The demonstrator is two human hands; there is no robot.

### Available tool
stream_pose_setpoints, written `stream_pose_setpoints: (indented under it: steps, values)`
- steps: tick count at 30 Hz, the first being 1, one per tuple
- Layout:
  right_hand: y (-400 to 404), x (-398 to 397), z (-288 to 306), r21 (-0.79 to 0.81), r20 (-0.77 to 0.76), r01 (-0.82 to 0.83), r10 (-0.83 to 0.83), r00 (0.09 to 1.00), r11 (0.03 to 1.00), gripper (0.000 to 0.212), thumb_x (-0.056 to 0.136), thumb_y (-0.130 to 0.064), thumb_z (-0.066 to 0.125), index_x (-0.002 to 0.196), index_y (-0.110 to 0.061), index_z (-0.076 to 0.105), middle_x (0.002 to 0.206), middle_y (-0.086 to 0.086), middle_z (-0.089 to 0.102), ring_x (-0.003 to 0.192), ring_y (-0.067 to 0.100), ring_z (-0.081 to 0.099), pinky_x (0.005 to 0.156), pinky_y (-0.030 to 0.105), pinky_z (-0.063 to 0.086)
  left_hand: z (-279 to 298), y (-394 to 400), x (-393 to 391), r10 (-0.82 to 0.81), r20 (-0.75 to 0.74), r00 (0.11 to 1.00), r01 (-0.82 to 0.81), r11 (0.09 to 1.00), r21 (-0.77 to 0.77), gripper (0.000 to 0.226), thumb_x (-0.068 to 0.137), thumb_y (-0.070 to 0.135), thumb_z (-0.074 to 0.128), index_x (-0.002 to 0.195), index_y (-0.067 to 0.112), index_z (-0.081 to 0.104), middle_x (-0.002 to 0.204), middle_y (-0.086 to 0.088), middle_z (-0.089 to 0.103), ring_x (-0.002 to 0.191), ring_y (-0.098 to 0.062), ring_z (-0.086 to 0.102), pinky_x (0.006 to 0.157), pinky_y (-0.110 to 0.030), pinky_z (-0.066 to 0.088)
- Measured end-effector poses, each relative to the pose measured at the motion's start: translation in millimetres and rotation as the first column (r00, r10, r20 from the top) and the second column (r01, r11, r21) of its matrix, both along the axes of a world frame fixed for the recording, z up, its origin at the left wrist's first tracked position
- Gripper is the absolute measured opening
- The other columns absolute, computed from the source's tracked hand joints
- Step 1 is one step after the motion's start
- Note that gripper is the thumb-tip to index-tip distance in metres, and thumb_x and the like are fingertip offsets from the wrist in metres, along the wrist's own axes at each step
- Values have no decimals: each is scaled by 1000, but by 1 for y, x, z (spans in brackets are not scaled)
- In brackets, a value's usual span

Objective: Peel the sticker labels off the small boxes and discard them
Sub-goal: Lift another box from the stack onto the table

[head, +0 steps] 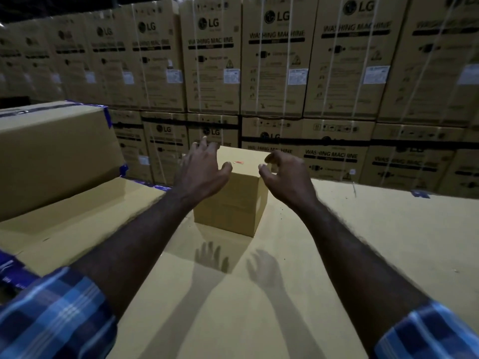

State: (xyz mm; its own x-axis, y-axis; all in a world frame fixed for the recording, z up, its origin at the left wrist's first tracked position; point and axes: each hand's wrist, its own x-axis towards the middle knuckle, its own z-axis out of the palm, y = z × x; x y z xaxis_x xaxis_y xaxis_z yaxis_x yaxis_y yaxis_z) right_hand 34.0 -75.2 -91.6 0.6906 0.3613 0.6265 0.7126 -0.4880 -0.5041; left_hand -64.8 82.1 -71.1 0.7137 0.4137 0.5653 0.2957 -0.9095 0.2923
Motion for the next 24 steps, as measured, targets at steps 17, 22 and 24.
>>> stream_pose_setpoints:
  steps: [17, 22, 24]
  values:
    - [142, 85, -64, -212, -258, 224, -275, 926, 951, 58, 94, -48, 49, 140, -13, 43, 140, 11, 51, 123, 30, 52, 97, 46, 47, -80, 183, 142, -124, -193, 973, 117, 992, -48, 67, 94, 59, 31, 144, 15, 37, 157, -16, 22, 143, -37, 20, 112, -60, 22]
    - [161, 109, -87, -281, -246, 288, -359, 900, 916, 55, 97, -50, 41, 137, -12, 46, 143, 13, 43, 122, 32, 50, 94, 49, 48, -98, 211, 173, -113, -269, 956, 83, 989, -121, 71, 94, 63, 26, 148, 17, 28, 160, -16, 11, 144, -40, 15, 113, -62, 19]
    - [165, 116, -89, -245, -246, 316, -374, 894, 916, 53, 99, -50, 40, 134, -12, 48, 140, 14, 47, 118, 32, 53, 92, 46, 49, -106, 223, 184, -146, -239, 960, 85, 964, -251, 71, 94, 63, 29, 148, 17, 30, 160, -16, 10, 142, -42, 21, 110, -61, 26]
